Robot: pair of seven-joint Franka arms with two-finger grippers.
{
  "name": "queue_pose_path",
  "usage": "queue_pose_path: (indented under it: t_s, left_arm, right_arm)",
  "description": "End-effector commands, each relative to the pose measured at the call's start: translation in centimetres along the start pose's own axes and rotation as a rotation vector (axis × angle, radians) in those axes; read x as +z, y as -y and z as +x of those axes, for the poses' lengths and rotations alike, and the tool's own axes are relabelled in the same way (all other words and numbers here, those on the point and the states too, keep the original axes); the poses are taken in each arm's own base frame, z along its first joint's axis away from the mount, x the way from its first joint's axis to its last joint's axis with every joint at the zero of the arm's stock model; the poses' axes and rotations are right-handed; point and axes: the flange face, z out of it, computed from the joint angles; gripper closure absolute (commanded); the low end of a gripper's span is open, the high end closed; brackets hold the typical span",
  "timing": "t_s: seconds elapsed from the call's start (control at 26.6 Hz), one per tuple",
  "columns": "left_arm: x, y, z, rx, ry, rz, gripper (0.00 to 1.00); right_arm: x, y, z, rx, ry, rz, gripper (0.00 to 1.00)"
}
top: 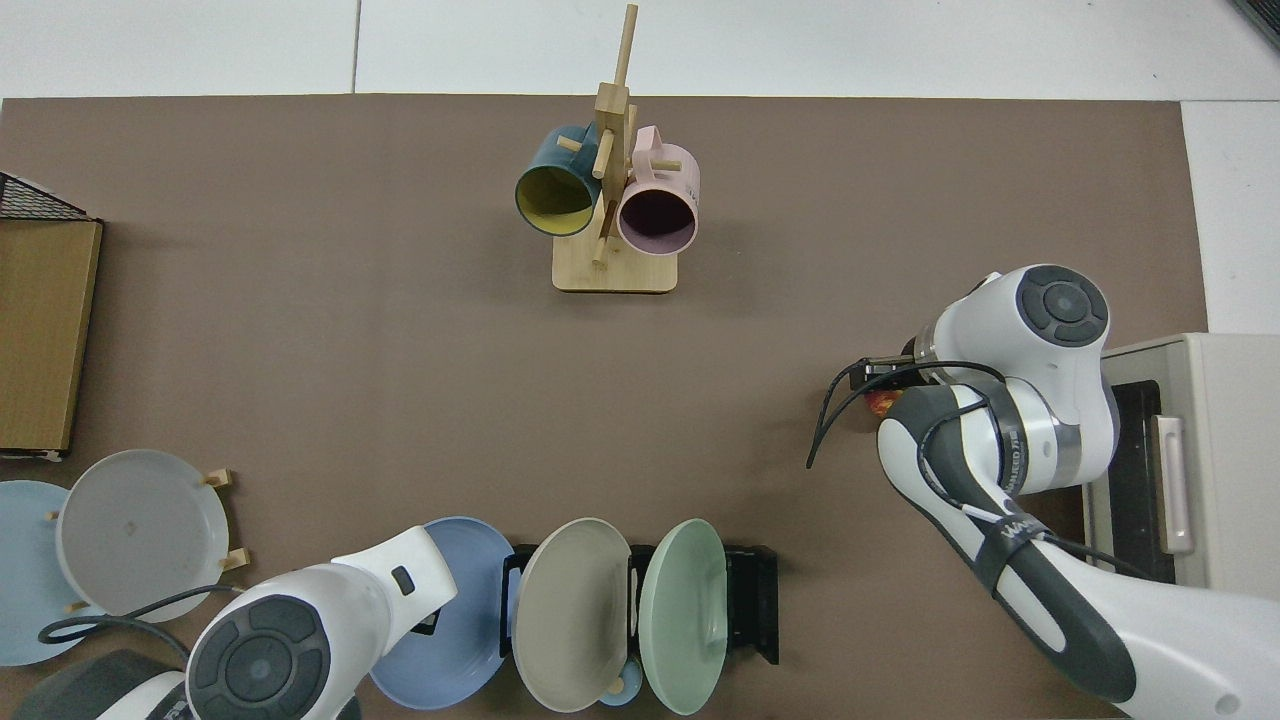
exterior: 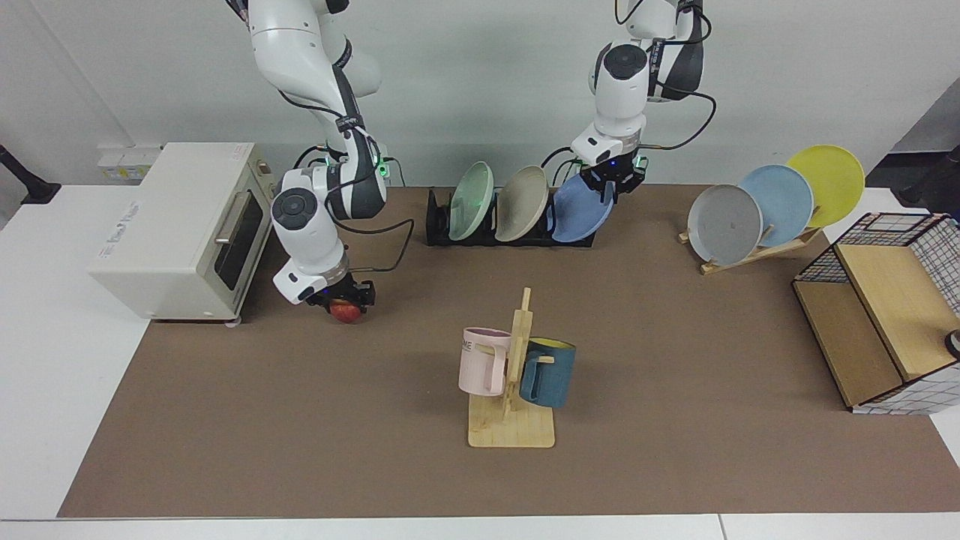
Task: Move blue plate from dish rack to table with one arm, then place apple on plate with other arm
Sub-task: 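Grasp the blue plate's rim with the left gripper and lift it from the rack, then carry the blue plate to the table center while the right gripper lifts the apple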
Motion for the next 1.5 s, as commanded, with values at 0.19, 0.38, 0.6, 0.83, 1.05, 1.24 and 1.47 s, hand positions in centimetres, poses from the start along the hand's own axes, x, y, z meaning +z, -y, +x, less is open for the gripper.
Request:
queue_pose_path:
  t_s: [0.19, 0.38, 0.6, 0.83, 1.05, 1.24, 1.47]
  left_arm:
    - [-3.5, 0.7, 0.2, -0.042, -0.036, 0.058, 1.00]
    - [-7.1, 2.5, 1.3, -0.090, -0.054, 0.049, 1.00]
    - [-7.8, 6.5, 5.4, -0.144, -0.084, 0.007, 1.00]
    - [-7.8, 10.0, 9.5, -0.161, -0.096, -0.041, 1.00]
    - [-3.8, 10.2, 13.6, -0.230, -0.134, -0.137, 1.00]
    - [-0.2, 9.4, 17.1, -0.324, -0.143, -0.197, 1.00]
    - [4.2, 6.9, 19.8, -0.452, -0.138, -0.328, 1.00]
  right_arm:
    - [-2.7, -0.2, 0.6, 0.029, -0.023, 0.008, 1.00]
    - [-6.0, -0.5, 1.1, 0.036, -0.022, 0.014, 1.00]
    - [-10.1, -0.4, 0.5, 0.035, -0.065, 0.023, 1.00]
    - [-14.5, 0.2, 0.3, 0.022, -0.066, 0.025, 1.00]
    - [-18.7, 0.9, 0.3, 0.111, -0.075, 0.098, 1.00]
    - [-21.1, 1.7, 0.2, 0.169, -0.077, 0.148, 1.00]
    - [-21.8, 3.4, -0.6, 0.233, -0.074, 0.159, 1.00]
